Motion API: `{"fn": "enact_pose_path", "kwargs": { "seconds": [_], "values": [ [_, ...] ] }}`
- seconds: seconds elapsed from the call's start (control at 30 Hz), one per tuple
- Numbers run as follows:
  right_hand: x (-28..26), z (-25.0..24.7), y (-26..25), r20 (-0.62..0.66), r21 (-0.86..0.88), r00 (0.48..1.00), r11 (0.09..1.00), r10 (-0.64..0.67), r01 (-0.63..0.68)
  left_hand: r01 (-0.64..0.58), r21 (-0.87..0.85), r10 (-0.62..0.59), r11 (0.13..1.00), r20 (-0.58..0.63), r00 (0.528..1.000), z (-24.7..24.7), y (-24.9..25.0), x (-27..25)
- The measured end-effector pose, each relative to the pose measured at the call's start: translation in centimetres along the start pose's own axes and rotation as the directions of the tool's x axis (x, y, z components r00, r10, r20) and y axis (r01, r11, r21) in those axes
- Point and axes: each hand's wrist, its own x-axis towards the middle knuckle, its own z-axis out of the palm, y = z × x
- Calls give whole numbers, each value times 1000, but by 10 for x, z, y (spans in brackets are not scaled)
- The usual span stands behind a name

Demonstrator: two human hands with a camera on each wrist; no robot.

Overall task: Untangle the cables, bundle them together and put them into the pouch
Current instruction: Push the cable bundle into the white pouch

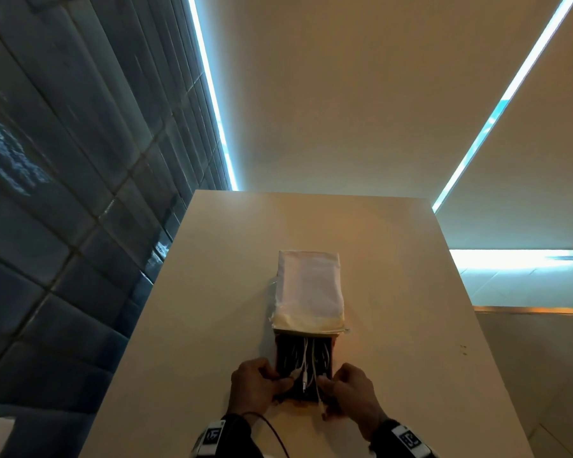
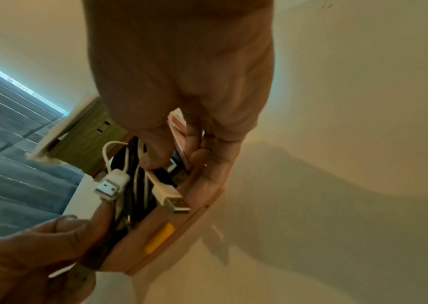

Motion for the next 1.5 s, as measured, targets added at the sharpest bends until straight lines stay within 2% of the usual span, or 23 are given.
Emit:
{"fn": "enact_pose_path", "kwargs": {
  "seconds": [0.13,0.33,0.43,0.57,0.67,0.8,0.87,0.93,1.03,1.1,1.2,1.27,1.37,1.5],
  "values": [
    [4,-4,-8,-54,17,998,999,-39,40,33,-80,-37,996,-51,998,4,4,6],
    [11,-6,-33,-178,-21,976,992,-125,123,-33,-110,17,993,-143,990,8,20,24],
    [21,-8,-36,-178,8,975,991,-129,133,-64,-101,48,993,-151,987,5,25,26],
    [21,-9,-17,-165,161,980,977,-114,141,-112,-45,107,993,-105,989,0,27,14],
    [7,-14,-11,-55,237,990,962,-130,139,-181,27,181,983,-5,983,-4,24,10],
    [1,-22,-13,51,58,998,998,-37,34,-252,15,249,968,101,963,-19,17,15],
    [2,-22,-19,50,-28,995,996,-84,86,-276,32,273,960,86,958,-21,16,17],
    [3,-23,-27,0,-128,979,971,-201,200,-272,38,270,962,33,962,-18,17,17],
    [6,-24,-37,-51,-270,943,913,-330,305,-211,92,218,973,-71,973,-12,19,16],
    [7,-22,-37,4,-414,934,850,-357,326,-164,187,184,969,-94,979,-11,21,12],
    [11,-20,-35,124,-610,908,692,-399,387,-162,250,187,955,-78,979,-7,28,10],
    [16,-18,-36,128,-581,889,693,-440,427,-191,220,211,957,-75,975,-4,34,12],
    [27,-16,-28,26,-481,853,741,-521,468,-205,179,217,962,-52,975,2,39,16],
    [34,-4,-10,-109,-384,782,751,-614,536,-195,292,229,936,-87,969,2,34,15]
  ]
}}
